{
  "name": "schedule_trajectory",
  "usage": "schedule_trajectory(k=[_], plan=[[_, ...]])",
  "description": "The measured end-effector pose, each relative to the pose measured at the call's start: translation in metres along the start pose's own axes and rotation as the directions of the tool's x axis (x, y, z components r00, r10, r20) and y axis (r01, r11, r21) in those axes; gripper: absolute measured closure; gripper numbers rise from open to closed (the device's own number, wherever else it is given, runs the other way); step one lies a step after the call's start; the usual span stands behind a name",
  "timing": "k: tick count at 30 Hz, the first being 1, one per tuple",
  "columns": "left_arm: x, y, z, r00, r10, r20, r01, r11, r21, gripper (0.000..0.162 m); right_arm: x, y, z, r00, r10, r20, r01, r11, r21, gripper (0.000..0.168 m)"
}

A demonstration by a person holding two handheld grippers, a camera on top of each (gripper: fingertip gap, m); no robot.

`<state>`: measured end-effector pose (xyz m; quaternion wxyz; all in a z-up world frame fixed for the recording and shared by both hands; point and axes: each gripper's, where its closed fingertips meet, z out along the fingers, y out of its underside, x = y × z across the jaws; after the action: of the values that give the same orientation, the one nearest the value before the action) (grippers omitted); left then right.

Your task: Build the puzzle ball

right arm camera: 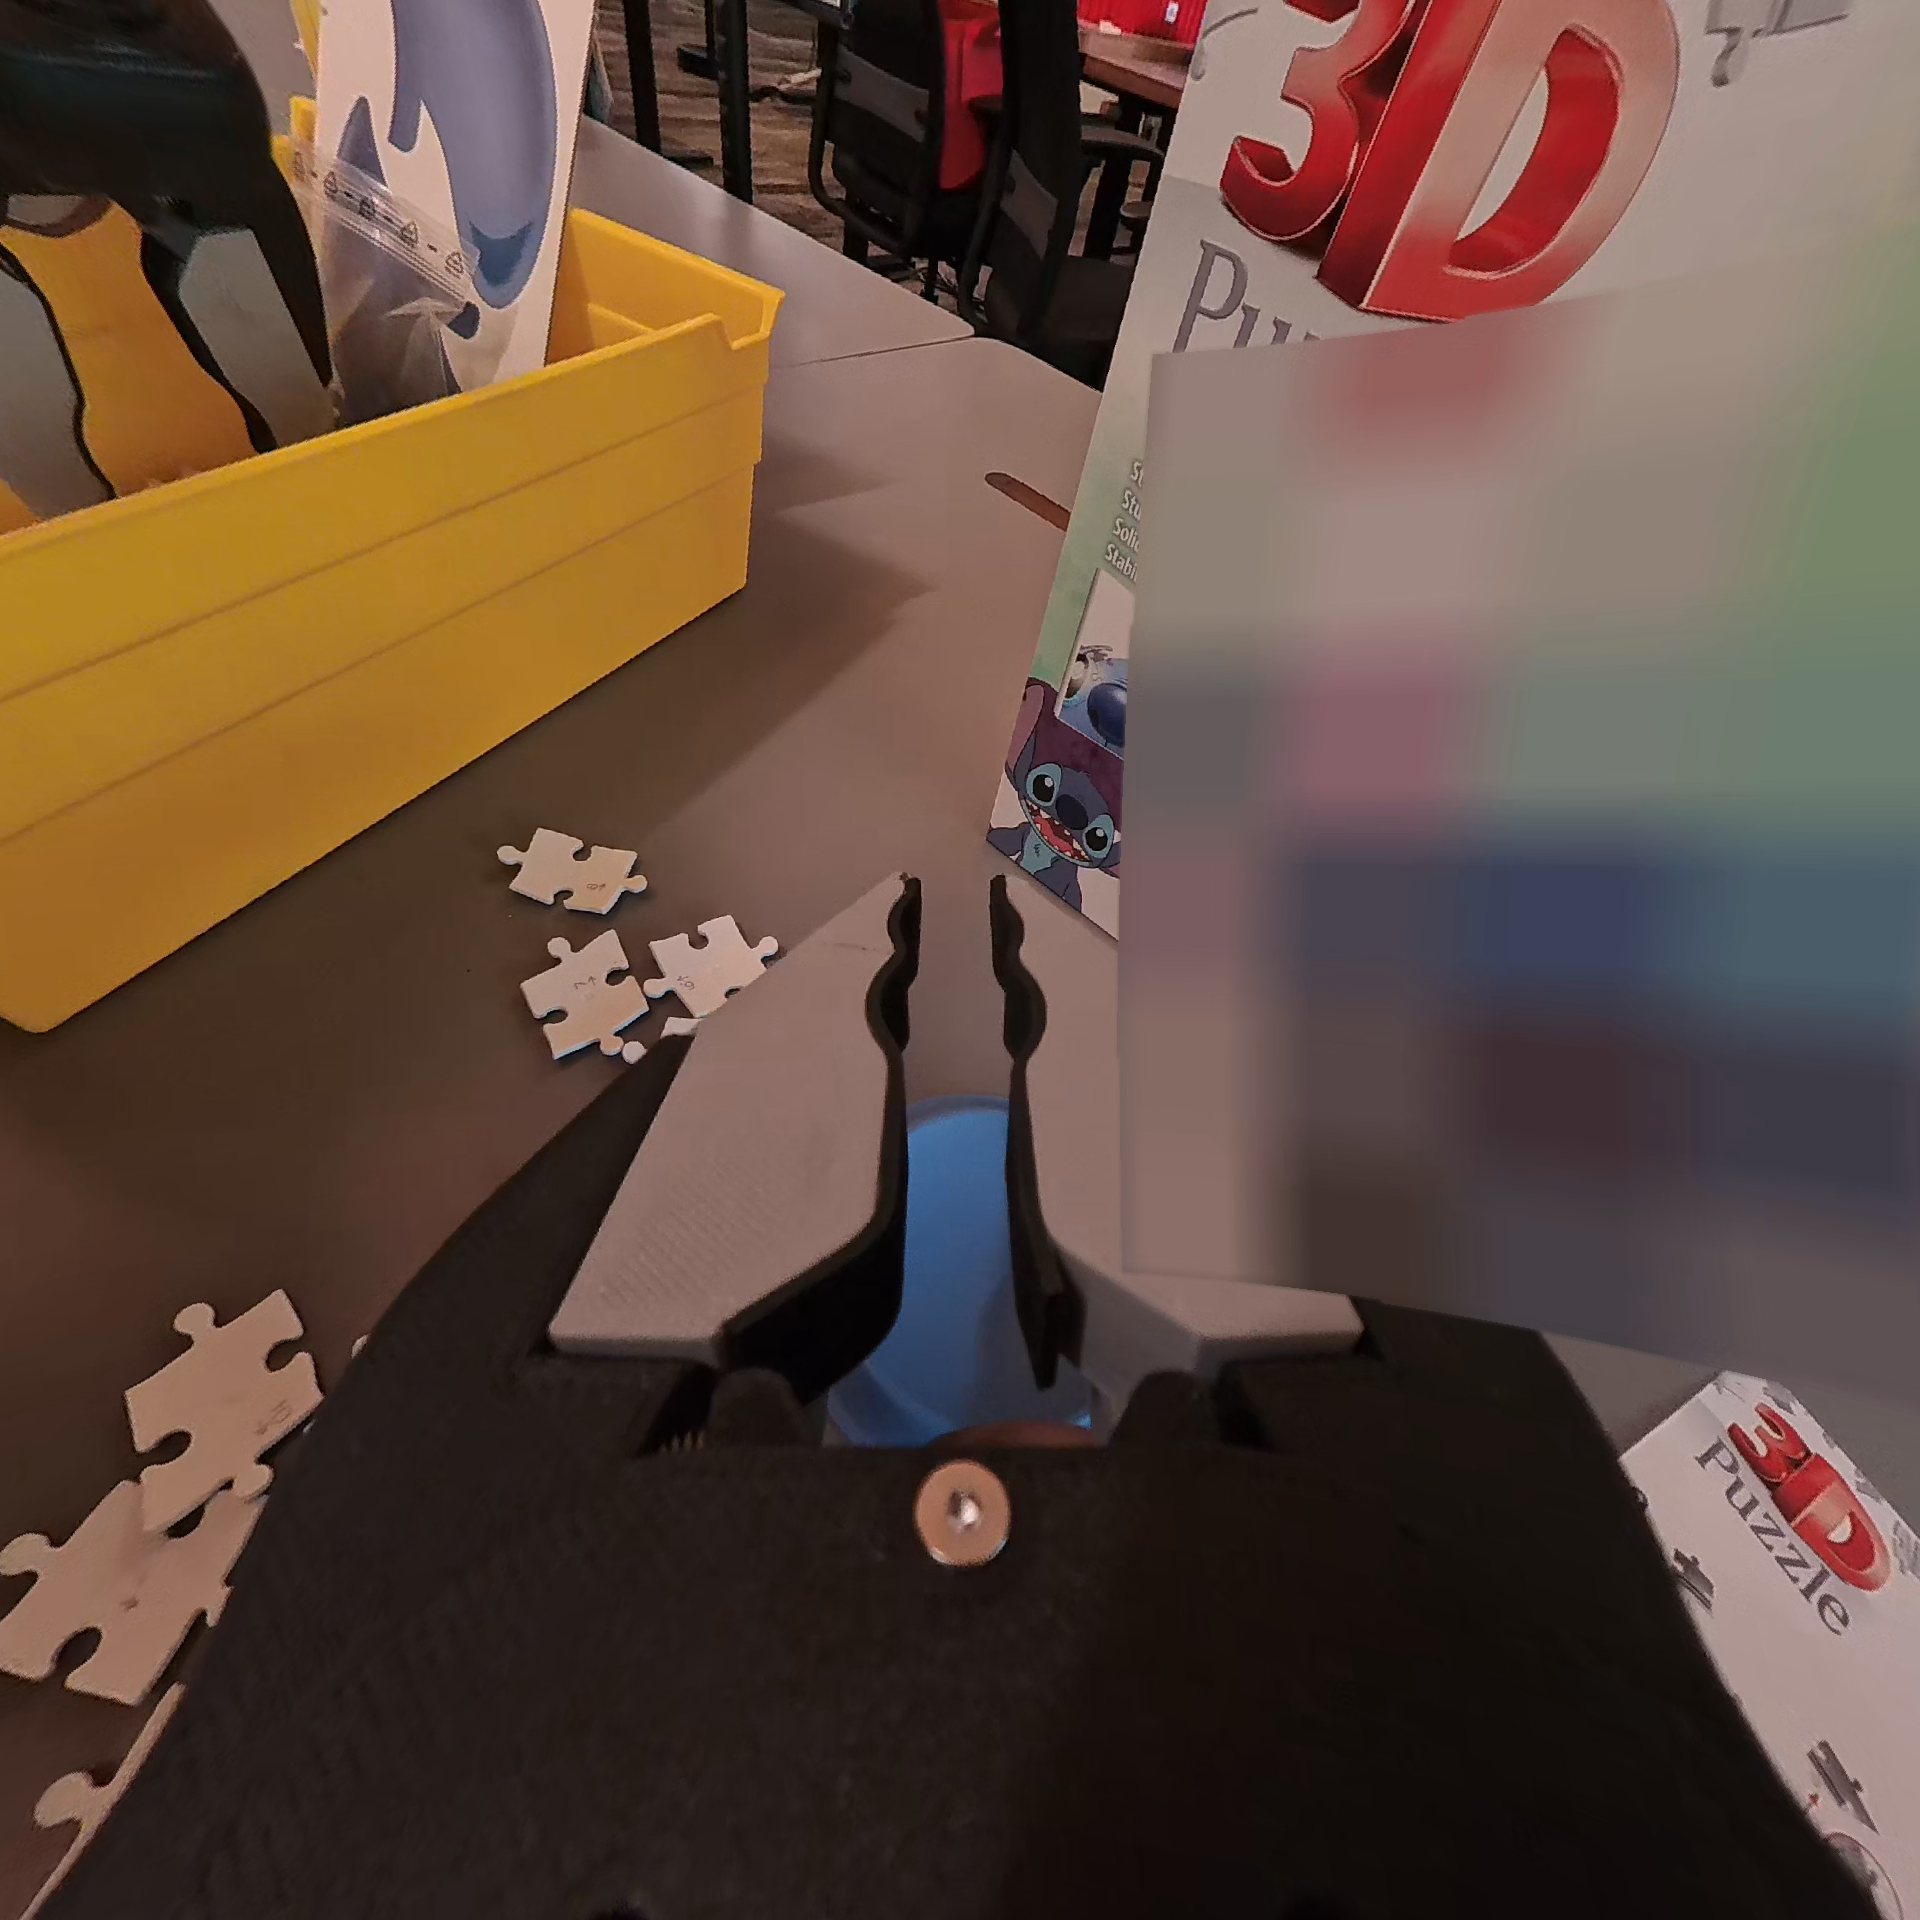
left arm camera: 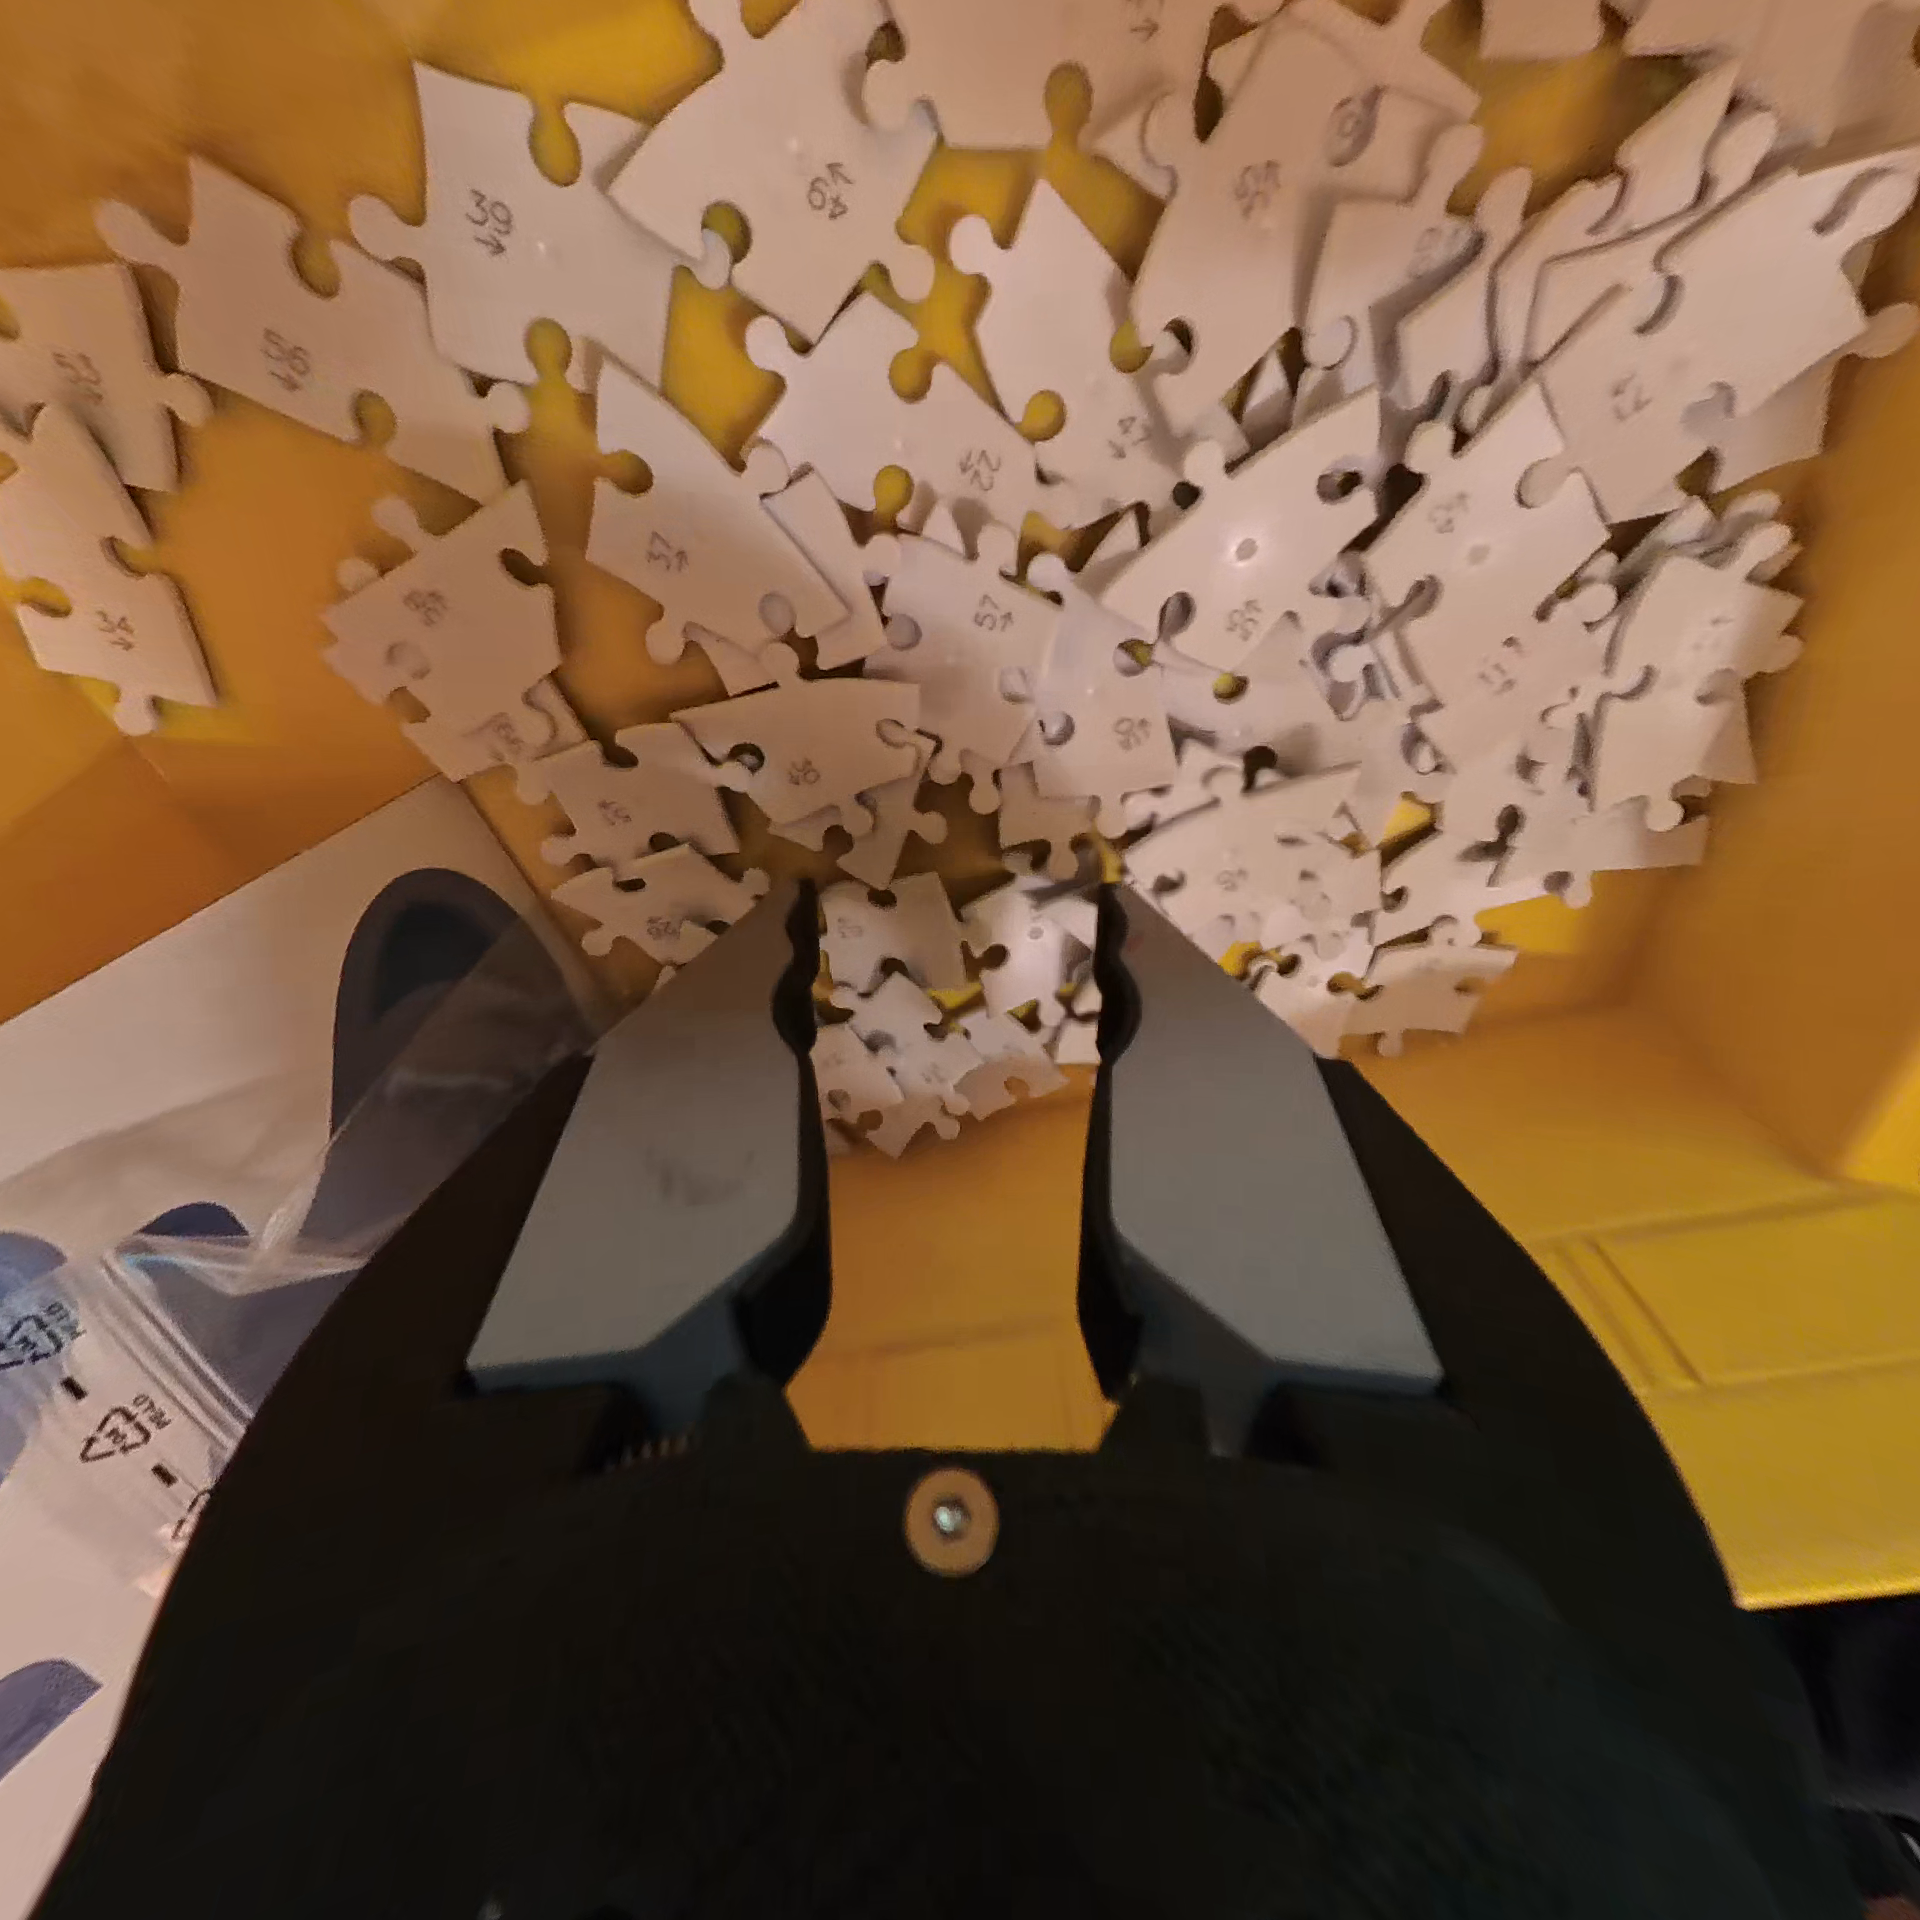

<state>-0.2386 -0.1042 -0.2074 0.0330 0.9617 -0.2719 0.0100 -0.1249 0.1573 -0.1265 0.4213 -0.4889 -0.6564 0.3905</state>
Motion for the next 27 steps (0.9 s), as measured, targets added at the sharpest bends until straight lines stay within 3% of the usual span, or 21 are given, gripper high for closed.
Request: schedule_trajectory(k=[5, 7, 11, 19, 22, 27], plan=[[-0.001, 0.003, -0.001, 0.999, 0.045, 0.012, -0.045, 0.999, -0.014, 0.112, 0.002, 0.0, -0.001, 1.0, 0.003, -0.004, -0.003, 1.0, 0.002, 0.158], [-0.005, 0.002, -0.004, 0.996, 0.077, 0.046, -0.077, 0.997, 0.008, 0.126, 0.002, -0.001, -0.001, 1.0, 0.001, -0.005, -0.001, 1.0, 0.005, 0.158], [-0.013, -0.016, -0.016, 0.987, 0.125, 0.105, -0.14, 0.979, 0.147, 0.125, 0.001, -0.001, -0.001, 1.0, -0.002, -0.004, 0.002, 1.0, 0.005, 0.158], [-0.031, -0.063, -0.052, 0.98, 0.034, 0.195, -0.119, 0.888, 0.444, 0.114, 0.002, -0.003, -0.003, 1.0, -0.002, -0.008, 0.002, 1.0, 0.012, 0.158], [-0.034, -0.063, -0.045, 0.988, -0.013, 0.152, -0.052, 0.907, 0.418, 0.113, 0.002, -0.004, -0.004, 1.0, -0.005, -0.008, 0.006, 1.0, 0.014, 0.158], [-0.023, -0.052, -0.02, 0.996, 0.04, 0.076, -0.062, 0.95, 0.305, 0.113, 0.001, -0.007, -0.005, 1.0, -0.011, -0.008, 0.011, 1.0, 0.022, 0.158]])
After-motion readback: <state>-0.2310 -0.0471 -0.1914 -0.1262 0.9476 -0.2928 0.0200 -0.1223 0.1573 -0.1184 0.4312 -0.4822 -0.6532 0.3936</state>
